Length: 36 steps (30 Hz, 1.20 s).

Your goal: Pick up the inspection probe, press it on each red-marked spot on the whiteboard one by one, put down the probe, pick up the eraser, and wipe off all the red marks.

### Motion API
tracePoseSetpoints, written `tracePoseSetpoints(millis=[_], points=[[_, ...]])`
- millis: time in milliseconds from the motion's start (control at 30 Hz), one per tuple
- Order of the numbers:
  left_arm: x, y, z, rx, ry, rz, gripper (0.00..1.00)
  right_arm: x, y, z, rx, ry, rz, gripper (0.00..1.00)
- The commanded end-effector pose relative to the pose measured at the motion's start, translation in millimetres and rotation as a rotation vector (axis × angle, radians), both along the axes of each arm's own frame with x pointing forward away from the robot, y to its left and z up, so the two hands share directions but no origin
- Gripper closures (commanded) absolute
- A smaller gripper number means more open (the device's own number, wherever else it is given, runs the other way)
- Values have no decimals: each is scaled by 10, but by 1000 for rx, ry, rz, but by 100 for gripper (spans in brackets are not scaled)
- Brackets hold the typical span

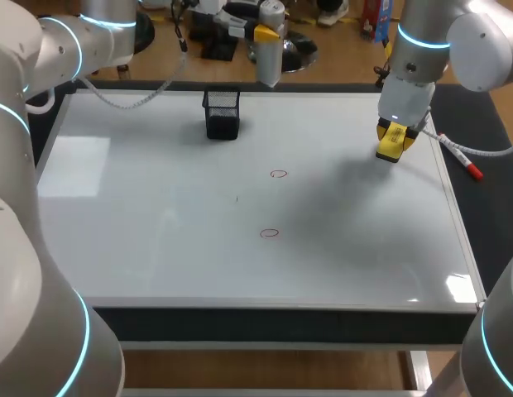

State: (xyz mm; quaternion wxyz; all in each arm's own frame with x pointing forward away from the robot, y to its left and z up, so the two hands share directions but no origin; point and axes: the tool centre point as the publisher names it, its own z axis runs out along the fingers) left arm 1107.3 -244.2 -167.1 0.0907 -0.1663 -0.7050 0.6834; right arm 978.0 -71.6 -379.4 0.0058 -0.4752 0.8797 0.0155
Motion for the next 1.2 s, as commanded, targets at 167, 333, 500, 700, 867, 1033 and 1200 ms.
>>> tracePoseSetpoints(millis=[167, 333, 500, 700, 867, 1033, 1200], points=[[72, -2, -18, 5, 4, -104, 100, 0, 156, -4, -19, 2, 45, 100], [72, -2, -18, 5, 4, -104, 100, -71, 451, -4, -32, 2, 102, 100], [72, -2, -18, 5, 4, -104, 100, -128, 770, 51, -38, -13, 173, 100], [72, -2, -18, 5, 4, -104, 100, -244, 1251, 55, -30, -16, 280, 100], [72, -2, -18, 5, 4, -104, 100, -330, 1605, 31, -19, -21, 353, 100], [72, -2, -18, 5, 4, -104, 100, -385, 1936, 12, -11, -17, 424, 100], [72, -2, -18, 5, 4, -104, 100, -398, 2209, -9, 2, -17, 479, 100]])
